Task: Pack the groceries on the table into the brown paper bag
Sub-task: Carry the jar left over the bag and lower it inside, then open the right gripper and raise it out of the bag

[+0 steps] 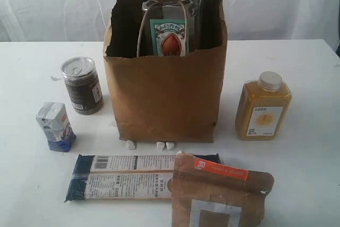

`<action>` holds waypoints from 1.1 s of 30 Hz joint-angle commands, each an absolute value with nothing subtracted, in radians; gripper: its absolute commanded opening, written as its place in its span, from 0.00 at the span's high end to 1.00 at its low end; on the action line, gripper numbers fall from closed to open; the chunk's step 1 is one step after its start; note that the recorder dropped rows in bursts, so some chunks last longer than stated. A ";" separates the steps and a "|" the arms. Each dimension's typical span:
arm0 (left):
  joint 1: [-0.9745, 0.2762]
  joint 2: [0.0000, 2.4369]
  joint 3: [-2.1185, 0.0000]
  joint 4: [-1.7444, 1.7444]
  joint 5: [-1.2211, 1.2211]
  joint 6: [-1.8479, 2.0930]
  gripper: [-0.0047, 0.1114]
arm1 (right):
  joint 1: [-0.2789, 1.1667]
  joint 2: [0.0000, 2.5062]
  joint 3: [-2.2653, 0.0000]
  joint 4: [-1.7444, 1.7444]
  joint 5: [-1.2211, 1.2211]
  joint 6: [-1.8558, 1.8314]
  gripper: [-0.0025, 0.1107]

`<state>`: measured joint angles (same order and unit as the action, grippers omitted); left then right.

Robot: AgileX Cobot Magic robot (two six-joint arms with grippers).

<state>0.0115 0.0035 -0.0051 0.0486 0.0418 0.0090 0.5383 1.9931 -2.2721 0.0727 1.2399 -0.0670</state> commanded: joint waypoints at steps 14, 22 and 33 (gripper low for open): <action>0.010 0.000 0.000 0.049 0.036 0.000 0.96 | 0.539 2.005 -2.259 0.125 1.221 -0.067 0.98; 0.010 0.000 0.000 0.049 0.036 0.000 0.96 | 0.539 2.005 -2.143 0.116 1.221 -0.067 0.98; 0.010 0.000 0.000 0.049 0.036 0.000 0.96 | 0.539 2.005 -2.027 0.107 1.221 -0.096 0.98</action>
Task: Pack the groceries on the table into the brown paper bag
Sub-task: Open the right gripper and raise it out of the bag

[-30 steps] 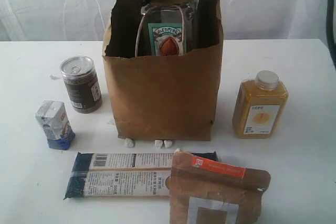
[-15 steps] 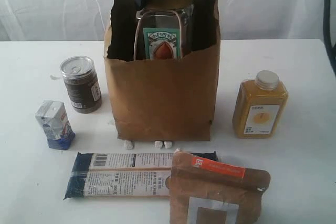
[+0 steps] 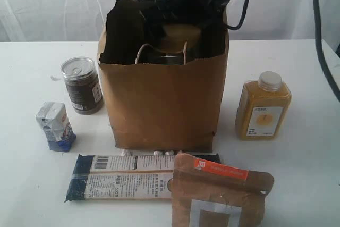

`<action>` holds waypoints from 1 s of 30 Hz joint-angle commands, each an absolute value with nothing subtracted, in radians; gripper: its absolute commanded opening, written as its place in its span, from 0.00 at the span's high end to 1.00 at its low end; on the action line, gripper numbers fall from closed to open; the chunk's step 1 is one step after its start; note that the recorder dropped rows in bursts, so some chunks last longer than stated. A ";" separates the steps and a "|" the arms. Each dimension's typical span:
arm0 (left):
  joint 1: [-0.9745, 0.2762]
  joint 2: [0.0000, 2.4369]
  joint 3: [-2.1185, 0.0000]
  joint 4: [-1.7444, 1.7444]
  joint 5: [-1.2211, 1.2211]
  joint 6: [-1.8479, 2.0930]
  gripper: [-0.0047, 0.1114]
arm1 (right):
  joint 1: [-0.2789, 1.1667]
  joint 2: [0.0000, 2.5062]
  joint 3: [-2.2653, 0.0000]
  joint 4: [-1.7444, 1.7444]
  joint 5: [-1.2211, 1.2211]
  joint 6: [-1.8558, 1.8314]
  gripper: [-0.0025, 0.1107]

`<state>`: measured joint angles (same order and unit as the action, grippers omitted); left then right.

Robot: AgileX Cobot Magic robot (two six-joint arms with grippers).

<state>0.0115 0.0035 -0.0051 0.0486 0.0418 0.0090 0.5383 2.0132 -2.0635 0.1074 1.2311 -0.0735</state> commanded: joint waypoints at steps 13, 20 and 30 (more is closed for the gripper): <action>0.010 0.000 0.000 0.049 0.036 0.000 0.96 | 0.539 2.007 -1.964 0.107 1.221 -0.110 0.64; 0.010 0.000 0.000 0.049 0.036 0.000 0.96 | 0.539 2.007 -1.964 0.107 1.221 -0.096 0.14; 0.010 0.000 0.000 0.049 0.036 0.000 0.96 | 0.539 2.003 -1.964 0.107 1.221 -0.033 0.12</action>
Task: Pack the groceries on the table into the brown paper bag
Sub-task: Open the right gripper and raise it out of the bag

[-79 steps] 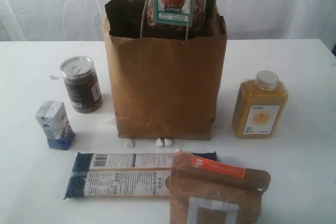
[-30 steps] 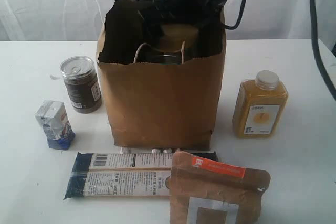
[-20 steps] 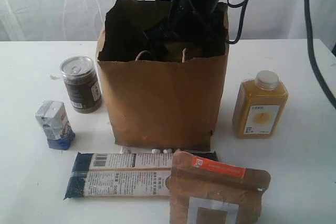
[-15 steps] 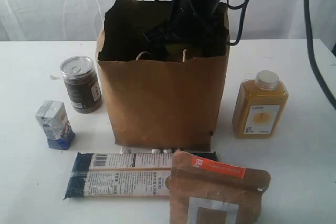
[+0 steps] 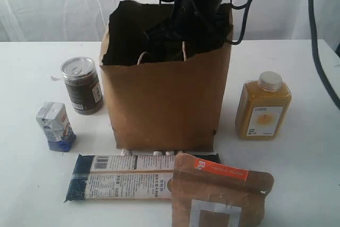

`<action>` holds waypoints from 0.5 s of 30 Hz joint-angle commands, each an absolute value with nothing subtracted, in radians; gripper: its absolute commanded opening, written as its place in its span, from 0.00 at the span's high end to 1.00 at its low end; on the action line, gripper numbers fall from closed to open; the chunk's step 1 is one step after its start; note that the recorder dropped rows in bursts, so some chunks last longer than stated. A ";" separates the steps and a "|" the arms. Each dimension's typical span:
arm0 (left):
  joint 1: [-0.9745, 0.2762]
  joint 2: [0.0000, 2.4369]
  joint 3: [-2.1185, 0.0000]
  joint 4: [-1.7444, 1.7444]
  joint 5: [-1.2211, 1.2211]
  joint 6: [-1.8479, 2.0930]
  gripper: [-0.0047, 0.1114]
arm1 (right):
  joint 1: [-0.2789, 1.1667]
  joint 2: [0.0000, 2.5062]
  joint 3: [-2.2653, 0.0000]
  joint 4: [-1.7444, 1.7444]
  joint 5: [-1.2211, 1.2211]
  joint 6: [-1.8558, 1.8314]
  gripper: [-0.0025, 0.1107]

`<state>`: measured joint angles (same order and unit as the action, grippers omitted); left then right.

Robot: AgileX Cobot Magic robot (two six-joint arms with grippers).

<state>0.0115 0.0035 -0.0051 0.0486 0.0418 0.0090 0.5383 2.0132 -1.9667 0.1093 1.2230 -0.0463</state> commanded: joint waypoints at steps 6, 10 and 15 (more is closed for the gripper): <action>0.010 0.000 0.000 0.049 0.036 0.000 0.96 | 0.539 1.949 -1.964 0.107 1.221 -0.033 0.12; 0.010 0.000 0.000 0.049 0.036 0.000 0.96 | 0.539 1.877 -1.966 0.107 1.221 -0.033 0.12; 0.010 0.000 0.000 0.049 0.036 0.000 0.96 | 0.539 1.818 -1.966 0.107 1.193 -0.023 0.12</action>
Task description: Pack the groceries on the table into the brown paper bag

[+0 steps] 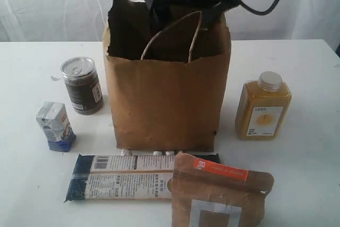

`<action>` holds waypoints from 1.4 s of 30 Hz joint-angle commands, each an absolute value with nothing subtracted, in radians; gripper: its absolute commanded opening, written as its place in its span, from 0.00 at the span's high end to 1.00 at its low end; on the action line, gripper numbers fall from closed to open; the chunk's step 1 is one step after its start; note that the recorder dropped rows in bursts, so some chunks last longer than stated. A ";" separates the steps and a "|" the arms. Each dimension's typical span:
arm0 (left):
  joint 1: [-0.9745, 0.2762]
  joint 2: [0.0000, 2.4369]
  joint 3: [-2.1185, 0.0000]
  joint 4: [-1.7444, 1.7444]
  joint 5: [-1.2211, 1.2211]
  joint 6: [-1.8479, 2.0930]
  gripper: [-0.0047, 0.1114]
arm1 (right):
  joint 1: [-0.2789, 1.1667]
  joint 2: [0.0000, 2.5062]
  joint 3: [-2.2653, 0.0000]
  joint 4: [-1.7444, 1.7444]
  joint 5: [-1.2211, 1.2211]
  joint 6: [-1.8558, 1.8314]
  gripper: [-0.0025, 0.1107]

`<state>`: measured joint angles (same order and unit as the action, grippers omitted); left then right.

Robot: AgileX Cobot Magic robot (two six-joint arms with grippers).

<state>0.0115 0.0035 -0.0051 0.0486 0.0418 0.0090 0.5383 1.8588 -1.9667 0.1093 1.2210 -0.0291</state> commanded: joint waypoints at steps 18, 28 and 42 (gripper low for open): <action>0.010 0.000 0.000 0.049 0.036 0.000 0.96 | 0.539 1.714 -1.966 0.135 1.043 -0.023 0.19; 0.010 0.000 0.000 0.049 0.036 0.000 0.96 | 0.539 1.629 -1.966 0.130 1.113 -0.023 0.23; 0.010 0.000 0.000 0.049 0.036 0.000 0.96 | 0.539 1.487 -1.964 -0.074 1.221 -0.022 0.56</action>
